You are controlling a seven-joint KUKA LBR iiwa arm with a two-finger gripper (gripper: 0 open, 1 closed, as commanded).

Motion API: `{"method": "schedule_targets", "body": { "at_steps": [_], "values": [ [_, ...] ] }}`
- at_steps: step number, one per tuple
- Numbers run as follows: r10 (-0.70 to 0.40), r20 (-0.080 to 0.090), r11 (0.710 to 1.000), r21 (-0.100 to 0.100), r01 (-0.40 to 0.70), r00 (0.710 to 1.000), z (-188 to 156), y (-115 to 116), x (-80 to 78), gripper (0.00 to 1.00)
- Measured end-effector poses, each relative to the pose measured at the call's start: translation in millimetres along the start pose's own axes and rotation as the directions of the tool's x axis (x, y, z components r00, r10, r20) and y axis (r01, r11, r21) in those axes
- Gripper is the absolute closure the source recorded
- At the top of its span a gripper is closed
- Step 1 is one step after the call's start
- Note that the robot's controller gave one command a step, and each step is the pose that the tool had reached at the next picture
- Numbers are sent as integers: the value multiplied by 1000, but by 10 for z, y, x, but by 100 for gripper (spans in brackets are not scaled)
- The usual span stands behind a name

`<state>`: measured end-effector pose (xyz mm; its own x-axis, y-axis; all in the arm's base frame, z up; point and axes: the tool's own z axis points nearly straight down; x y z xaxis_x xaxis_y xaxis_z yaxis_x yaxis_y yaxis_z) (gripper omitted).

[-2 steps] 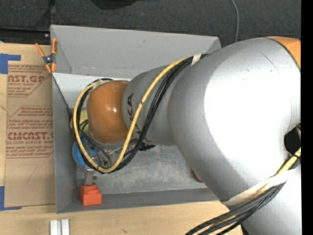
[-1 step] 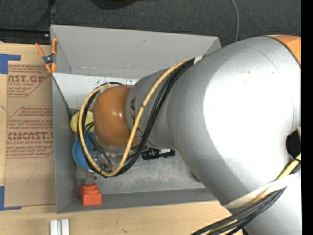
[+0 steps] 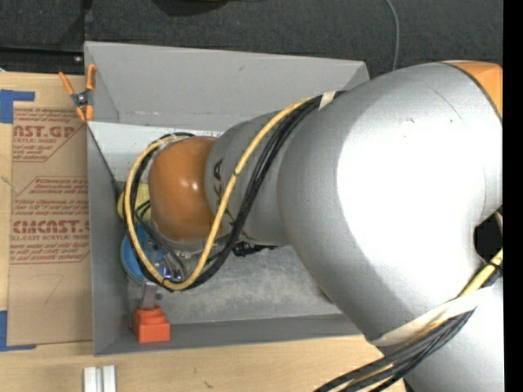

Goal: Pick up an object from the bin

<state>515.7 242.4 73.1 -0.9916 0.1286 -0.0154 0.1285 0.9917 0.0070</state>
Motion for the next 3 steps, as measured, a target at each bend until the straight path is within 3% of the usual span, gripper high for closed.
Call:
{"method": "schedule_targets", "body": {
  "at_steps": [1, 3],
  "values": [
    [107, 8, 994, -8, -107, 994, -18, -71, 71, 100],
    [107, 7, 994, -7, -107, 994, -38, -74, 75, 100]
  ]
}}
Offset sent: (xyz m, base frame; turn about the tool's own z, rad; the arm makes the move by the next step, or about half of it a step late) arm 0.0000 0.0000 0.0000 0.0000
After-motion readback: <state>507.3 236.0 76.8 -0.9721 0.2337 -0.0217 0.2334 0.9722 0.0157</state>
